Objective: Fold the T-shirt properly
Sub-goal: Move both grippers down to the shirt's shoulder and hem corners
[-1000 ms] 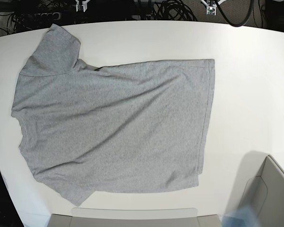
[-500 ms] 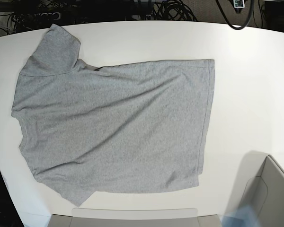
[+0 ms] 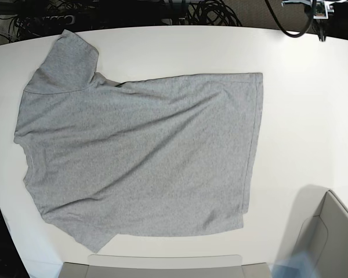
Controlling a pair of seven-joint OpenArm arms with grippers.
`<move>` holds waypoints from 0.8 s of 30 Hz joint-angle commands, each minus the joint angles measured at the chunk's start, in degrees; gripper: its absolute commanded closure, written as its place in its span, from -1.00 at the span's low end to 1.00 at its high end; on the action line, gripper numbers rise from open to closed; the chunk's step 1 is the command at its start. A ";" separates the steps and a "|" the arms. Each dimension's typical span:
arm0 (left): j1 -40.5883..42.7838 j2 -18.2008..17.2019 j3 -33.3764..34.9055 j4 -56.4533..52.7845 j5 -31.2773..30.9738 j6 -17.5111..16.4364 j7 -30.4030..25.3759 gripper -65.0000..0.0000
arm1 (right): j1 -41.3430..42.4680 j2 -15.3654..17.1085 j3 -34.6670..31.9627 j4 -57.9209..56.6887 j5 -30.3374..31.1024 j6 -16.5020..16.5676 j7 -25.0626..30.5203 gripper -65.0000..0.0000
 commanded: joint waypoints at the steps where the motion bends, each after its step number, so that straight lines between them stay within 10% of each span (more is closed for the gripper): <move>1: 1.21 -0.08 -1.14 2.24 -0.08 0.80 -1.16 1.00 | -1.05 0.53 1.67 3.05 0.23 0.25 1.28 1.00; 17: -19.80 -0.61 -1.58 11.83 0.36 0.80 -1.86 1.00 | 9.24 0.97 6.77 18.70 0.41 0.60 1.19 1.00; 24: -21.64 -7.03 0.71 11.91 0.10 0.80 -3.18 0.93 | 12.67 2.11 6.77 18.78 0.41 0.60 1.19 1.00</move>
